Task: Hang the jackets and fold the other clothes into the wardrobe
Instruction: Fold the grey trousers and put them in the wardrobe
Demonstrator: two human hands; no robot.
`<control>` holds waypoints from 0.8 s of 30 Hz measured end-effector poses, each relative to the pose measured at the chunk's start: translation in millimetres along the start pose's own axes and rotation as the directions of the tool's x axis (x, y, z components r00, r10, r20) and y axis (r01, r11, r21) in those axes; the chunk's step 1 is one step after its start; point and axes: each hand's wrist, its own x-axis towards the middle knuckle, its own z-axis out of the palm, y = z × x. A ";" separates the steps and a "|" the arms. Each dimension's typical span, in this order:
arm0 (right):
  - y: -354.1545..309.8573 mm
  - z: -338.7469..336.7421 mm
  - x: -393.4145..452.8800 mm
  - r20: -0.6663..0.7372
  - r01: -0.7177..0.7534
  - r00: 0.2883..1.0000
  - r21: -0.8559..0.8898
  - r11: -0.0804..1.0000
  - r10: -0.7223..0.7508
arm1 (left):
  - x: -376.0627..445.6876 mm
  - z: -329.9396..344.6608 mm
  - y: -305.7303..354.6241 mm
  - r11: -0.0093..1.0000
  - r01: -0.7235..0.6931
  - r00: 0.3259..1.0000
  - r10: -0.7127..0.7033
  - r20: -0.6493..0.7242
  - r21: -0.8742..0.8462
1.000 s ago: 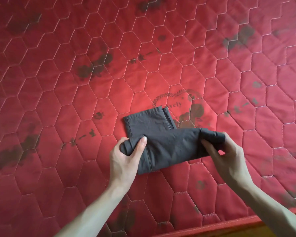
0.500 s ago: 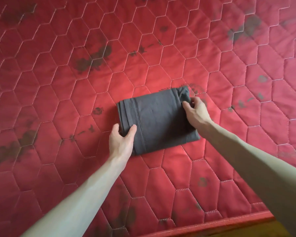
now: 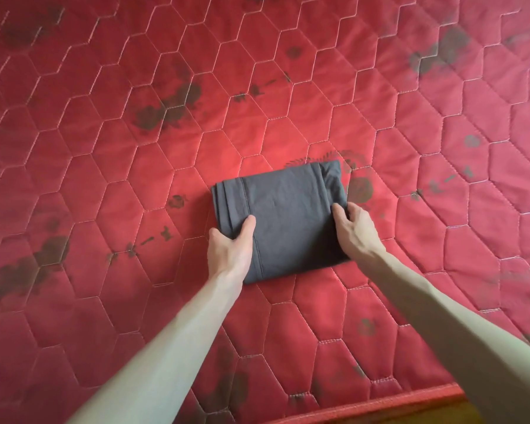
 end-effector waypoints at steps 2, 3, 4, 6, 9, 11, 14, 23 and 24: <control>4.3 -0.9 3.3 0.038 -0.017 0.999 0.055 0.998 0.015 | 2.2 -2.4 -4.5 0.996 0.006 1.000 -0.004 0.026 -0.087; 5.7 -1.3 3.6 0.059 -0.045 0.997 0.090 0.995 0.040 | 3.1 -4.3 -5.8 0.992 0.019 0.999 -0.013 0.050 -0.121; 7.2 -1.5 4.5 0.084 -0.087 0.994 0.127 0.988 0.077 | 3.7 -6.1 -6.7 0.989 0.028 0.997 -0.018 0.073 -0.145; 8.0 -1.8 4.2 0.137 -0.157 0.982 0.199 0.967 0.131 | 4.7 -8.4 -6.7 0.982 0.043 0.994 -0.022 0.110 -0.185; 1.4 -0.9 -2.0 0.090 -0.060 0.994 0.063 0.996 0.054 | 5.4 -11.8 -8.2 0.966 0.095 0.982 -0.051 0.181 -0.240; -5.1 1.7 -10.1 0.053 0.002 0.999 -0.100 0.995 0.004 | 5.7 -15.9 -9.4 0.956 0.140 0.970 -0.080 0.229 -0.258; -10.6 2.6 -15.6 0.077 -0.025 0.996 -0.108 0.994 0.034 | 7.9 -23.5 -9.7 0.952 0.177 0.952 -0.102 0.289 -0.249; 19.5 1.4 -8.9 0.437 -0.232 0.895 0.286 0.929 0.089 | 18.7 -27.2 -22.0 0.995 -0.072 0.912 0.095 0.399 -0.071; 21.7 0.4 -7.7 0.484 -0.258 0.871 0.298 0.919 0.087 | 20.1 -28.4 -22.4 0.994 -0.084 0.907 0.105 0.407 -0.069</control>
